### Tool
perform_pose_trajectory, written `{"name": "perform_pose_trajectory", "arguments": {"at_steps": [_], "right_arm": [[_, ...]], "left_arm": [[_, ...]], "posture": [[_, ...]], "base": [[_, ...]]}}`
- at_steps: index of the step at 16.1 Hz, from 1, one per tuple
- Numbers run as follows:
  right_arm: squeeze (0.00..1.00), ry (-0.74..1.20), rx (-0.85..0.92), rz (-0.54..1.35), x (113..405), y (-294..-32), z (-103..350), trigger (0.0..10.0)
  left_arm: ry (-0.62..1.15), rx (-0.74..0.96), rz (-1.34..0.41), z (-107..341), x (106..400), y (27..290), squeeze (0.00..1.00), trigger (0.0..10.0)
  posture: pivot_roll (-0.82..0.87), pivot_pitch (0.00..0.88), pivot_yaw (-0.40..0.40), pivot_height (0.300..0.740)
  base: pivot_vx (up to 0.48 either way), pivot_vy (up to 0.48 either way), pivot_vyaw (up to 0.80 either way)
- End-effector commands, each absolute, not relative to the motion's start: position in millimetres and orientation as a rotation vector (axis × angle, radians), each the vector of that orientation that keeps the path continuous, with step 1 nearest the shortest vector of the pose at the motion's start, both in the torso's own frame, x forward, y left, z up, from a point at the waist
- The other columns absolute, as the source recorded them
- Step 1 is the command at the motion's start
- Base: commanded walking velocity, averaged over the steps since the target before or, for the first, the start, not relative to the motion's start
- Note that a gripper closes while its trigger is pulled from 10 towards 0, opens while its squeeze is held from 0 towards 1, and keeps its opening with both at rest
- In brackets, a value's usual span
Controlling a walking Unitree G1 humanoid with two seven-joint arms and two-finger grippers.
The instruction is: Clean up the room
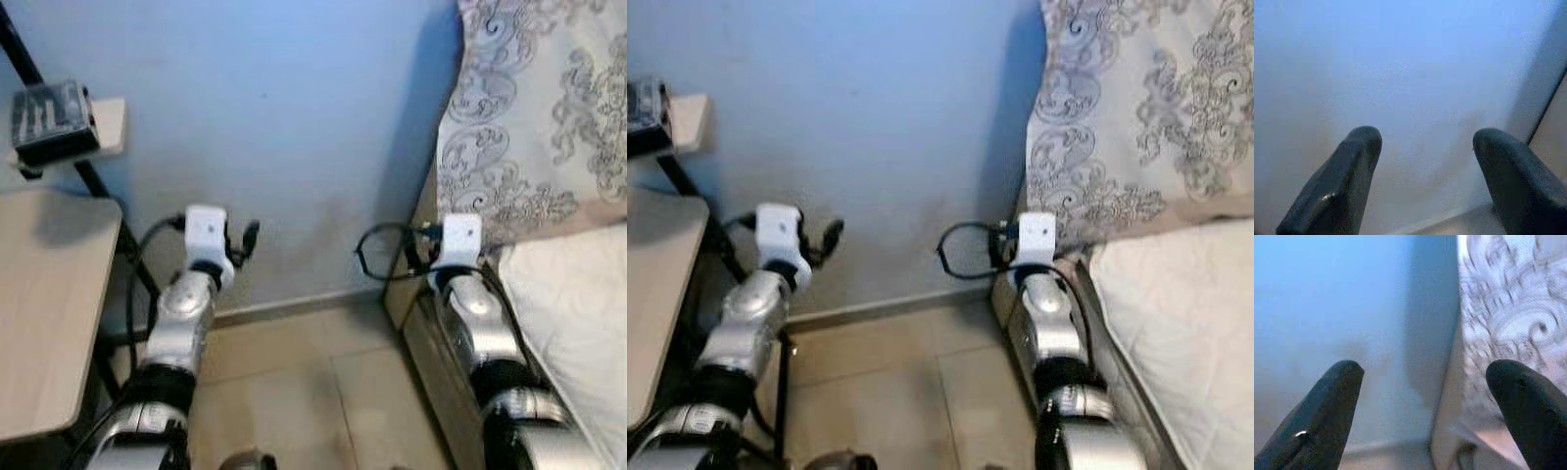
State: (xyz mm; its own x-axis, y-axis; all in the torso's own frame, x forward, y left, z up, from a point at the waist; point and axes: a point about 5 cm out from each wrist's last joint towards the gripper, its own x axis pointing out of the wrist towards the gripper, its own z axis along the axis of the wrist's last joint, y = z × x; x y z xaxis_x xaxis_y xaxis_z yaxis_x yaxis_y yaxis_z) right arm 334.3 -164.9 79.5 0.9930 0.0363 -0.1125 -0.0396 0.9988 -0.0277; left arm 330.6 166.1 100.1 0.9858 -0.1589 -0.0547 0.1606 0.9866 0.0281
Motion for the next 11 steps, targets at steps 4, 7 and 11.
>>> {"name": "perform_pose_trajectory", "arguments": {"at_steps": [4,7,11], "right_arm": [[0.0,0.011,-0.03,0.046,298.8,-166.6,90.2,10.0],[0.0,-0.022,-0.077,-0.006,260.4,-176.7,93.2,10.0],[0.0,0.017,-0.085,0.022,271.9,-165.4,88.6,10.0]], "left_arm": [[-0.046,0.111,-0.277,122.3,296.4,159.2,0.0,10.0],[-0.085,0.077,-0.33,132.3,245.8,154.2,0.0,10.0],[-0.063,0.037,-0.276,132.7,270.0,156.1,0.0,10.0]], "posture": [[-0.01,0.0,-0.007,0.714],[-0.01,0.0,-0.015,0.714],[-0.01,0.0,-0.008,0.714]], "base": [[0.0,0.0,0.0],[0.0,0.0,0.0],[0.0,0.0,-0.2]]}}
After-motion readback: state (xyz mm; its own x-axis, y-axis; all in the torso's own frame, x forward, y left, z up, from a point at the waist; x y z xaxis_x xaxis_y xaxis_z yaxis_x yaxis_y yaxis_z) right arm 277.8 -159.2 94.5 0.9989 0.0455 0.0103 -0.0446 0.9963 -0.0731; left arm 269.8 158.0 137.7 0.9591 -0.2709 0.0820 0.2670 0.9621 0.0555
